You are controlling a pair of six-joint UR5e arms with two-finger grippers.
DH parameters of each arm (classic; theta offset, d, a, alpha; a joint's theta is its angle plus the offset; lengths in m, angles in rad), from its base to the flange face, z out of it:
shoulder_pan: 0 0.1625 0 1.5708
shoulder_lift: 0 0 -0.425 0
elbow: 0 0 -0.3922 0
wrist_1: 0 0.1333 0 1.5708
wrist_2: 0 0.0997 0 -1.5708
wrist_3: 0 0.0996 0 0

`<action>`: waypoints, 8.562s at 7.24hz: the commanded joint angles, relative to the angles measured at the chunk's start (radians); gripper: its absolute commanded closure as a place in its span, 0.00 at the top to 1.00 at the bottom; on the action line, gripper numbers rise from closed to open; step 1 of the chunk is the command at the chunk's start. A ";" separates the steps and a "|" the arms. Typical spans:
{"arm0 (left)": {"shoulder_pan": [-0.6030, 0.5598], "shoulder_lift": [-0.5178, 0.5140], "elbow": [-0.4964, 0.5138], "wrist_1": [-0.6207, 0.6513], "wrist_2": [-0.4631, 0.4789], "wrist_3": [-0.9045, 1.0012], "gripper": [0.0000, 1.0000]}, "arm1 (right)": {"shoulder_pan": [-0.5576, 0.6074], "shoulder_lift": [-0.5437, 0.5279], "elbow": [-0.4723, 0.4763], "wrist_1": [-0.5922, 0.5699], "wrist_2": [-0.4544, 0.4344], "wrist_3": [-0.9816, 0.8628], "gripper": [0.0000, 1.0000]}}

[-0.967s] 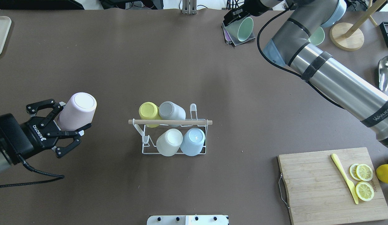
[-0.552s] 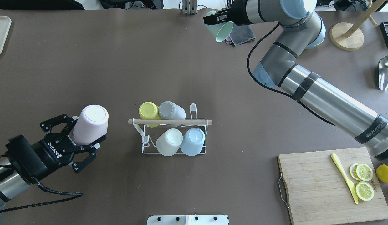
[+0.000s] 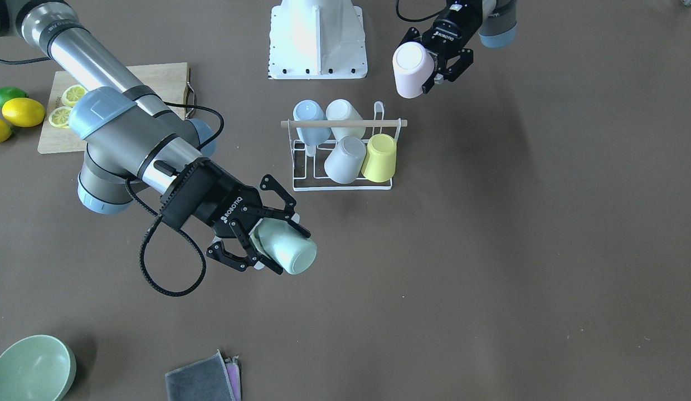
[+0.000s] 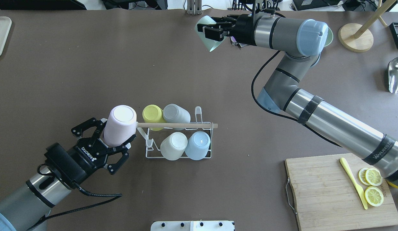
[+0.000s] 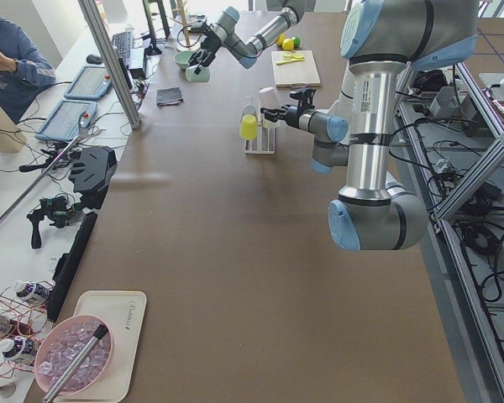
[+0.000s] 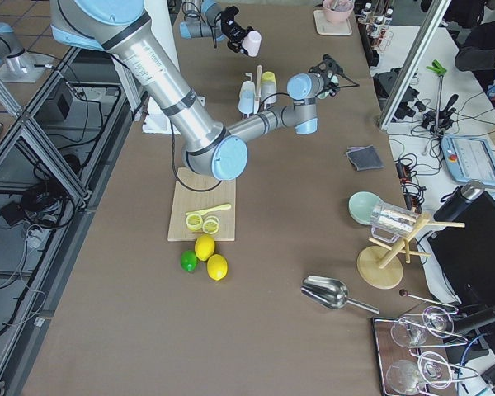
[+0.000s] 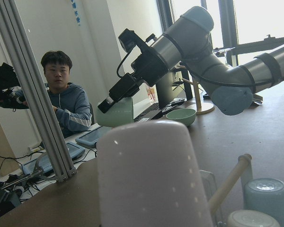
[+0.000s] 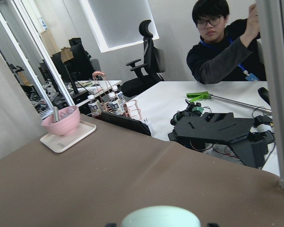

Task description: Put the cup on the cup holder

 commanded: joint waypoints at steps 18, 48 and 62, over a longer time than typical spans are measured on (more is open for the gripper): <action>0.089 -0.210 0.254 -0.145 0.214 0.026 0.62 | -0.288 -0.053 -0.101 0.576 -0.187 -0.008 0.00; 0.008 -0.021 0.062 0.091 0.156 -0.114 0.97 | -0.032 -0.103 0.128 -0.157 -0.221 -0.166 1.00; -1.320 0.135 0.298 1.091 -1.585 -0.502 0.97 | 0.434 -0.623 0.674 -1.577 0.260 -0.409 1.00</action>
